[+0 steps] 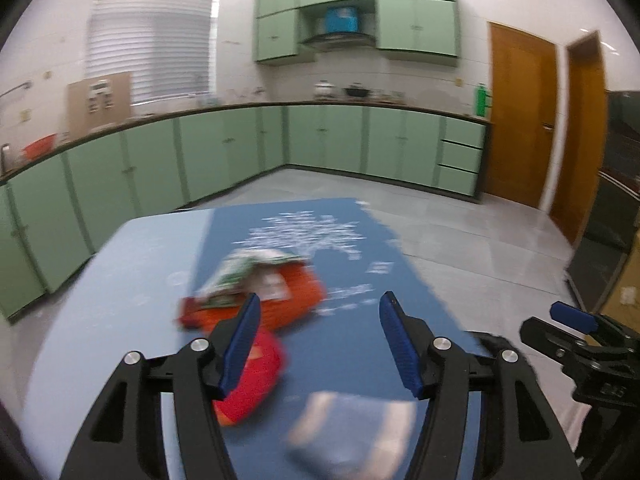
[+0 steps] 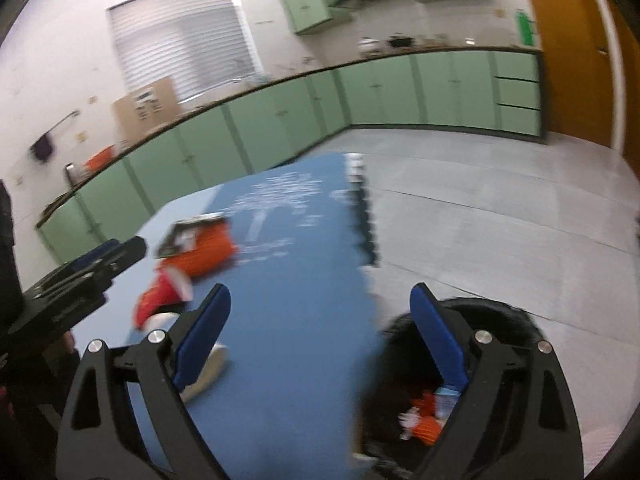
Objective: Collect trash
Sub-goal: 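Open both grippers to drop the carton and orange net into the bin, then return to the table and grasp the blue-and-white paper cup with the right gripper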
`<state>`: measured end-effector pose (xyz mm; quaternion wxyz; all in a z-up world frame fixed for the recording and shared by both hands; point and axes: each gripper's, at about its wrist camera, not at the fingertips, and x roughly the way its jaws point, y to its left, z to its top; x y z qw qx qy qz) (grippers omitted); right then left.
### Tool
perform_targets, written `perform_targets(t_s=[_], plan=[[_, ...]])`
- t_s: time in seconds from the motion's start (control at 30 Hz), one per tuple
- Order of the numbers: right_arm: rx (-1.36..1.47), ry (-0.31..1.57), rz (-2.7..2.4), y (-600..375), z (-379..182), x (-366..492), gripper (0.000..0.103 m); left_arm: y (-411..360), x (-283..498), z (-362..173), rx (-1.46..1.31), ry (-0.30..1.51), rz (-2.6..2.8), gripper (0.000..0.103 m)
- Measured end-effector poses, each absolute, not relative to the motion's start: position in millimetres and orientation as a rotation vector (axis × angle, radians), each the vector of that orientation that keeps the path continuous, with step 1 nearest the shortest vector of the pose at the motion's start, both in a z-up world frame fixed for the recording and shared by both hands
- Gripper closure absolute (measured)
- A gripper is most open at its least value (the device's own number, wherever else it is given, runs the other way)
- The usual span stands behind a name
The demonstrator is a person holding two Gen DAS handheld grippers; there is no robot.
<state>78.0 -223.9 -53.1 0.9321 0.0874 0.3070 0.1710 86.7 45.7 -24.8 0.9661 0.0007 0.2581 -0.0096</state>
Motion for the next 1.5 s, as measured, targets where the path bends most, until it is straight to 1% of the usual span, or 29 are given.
perform_targets(t_s=[0.2,0.5,1.1,1.4,1.43,1.5], plan=[[0.145,0.631,0.48,-168.2,-57.2,74.8,0.013,92.5,74.8,-38.1,-0.024,0.551,0.092,0.042],[0.009,0.692,0.604,-114.3,-83.6,63.7,0.011,127.8,62.0,-51.8,-0.055,0.575,0.172,0.042],[-0.174,0.758,0.606,-73.6,-108.3,75.5,0.011,143.3,62.7,-62.5,-0.097,0.59,0.197,0.042],[-0.151,0.806,0.597,-75.0,-115.8,89.4,0.011,142.8,63.3,-62.8,-0.099,0.594,0.193,0.042],[-0.15,0.809,0.599,-75.3,-116.0,90.7,0.015,142.4,64.1,-62.5,-0.098,0.595,0.192,0.042],[-0.152,0.809,0.6,-77.5,-115.6,92.0,0.018,141.5,65.2,-61.8,-0.096,0.595,0.188,0.042]])
